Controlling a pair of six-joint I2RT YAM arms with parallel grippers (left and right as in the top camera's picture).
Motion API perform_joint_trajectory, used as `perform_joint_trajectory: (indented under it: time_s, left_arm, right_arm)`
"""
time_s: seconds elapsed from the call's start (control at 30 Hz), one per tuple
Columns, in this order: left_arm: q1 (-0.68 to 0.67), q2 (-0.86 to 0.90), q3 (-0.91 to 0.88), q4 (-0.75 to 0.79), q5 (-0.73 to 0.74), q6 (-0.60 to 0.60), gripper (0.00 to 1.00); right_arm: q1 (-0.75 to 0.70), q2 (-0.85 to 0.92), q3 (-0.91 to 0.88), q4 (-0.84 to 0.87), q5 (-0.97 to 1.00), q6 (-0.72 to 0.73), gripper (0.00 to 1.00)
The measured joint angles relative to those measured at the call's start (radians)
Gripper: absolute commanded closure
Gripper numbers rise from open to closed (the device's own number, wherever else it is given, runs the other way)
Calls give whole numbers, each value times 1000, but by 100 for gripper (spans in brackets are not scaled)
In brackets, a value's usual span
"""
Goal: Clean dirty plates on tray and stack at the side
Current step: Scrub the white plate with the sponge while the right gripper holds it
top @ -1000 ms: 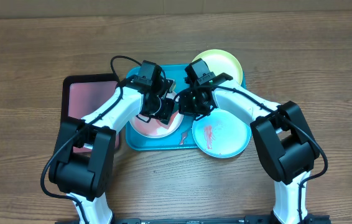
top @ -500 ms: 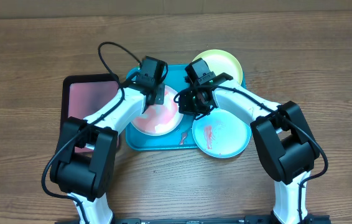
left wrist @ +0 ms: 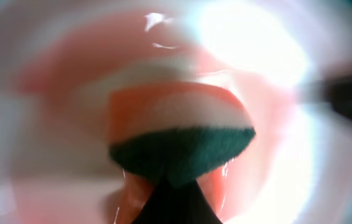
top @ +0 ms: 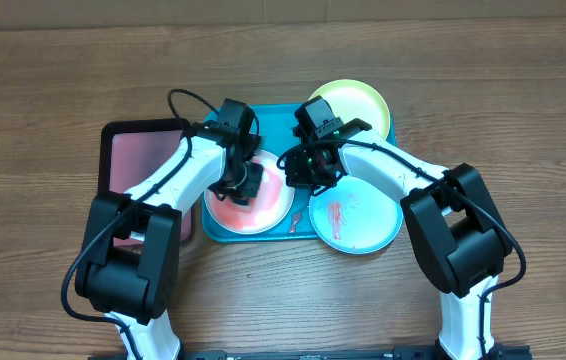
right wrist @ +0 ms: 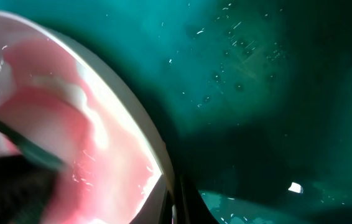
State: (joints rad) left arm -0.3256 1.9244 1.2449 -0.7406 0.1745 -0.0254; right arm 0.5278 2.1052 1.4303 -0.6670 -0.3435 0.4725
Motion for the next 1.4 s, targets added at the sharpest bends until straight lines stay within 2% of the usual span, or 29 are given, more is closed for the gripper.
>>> perform_joint_trajectory:
  time_s: [0.13,0.27,0.43,0.6,0.73,0.83,0.9,1.07,1.2,1.27,1.4]
  left_arm:
    - [-13,6,-11,144,156,36,96]
    - [-15,9,-16,239,124,-13,96]
    - [-20,9,-16,257,-137,-156,96]
    - [-28,9,-13,125,-466,-330,96]
    - [-28,9,-14,29,-560,-399,96]
    - [-28,9,-14,0,-521,-383,96]
    - [-25,7,-12,-8,-453,-328,96]
    - [6,-4,-7,-7,-116,-110,96]
    - [-6,-2,-10,56,100,-19,96]
    - [-14,2,-10,92,130,-22,96]
    - [-15,6,0,80,91,-82,96]
  right_arm:
    - [-4,0,0,6,3,9,96]
    - [-11,0,0,13,10,20,96]
    - [-10,0,0,15,10,23,96]
    - [-8,0,0,16,6,24,96]
    - [-3,0,0,14,1,24,96]
    - [-3,0,0,12,0,21,96]
    - [-3,0,0,10,2,20,96]
    - [-4,0,0,4,4,16,96]
    - [-4,0,0,3,3,17,96]
    - [-5,0,0,5,4,18,96]
    - [-5,0,0,5,3,21,96]
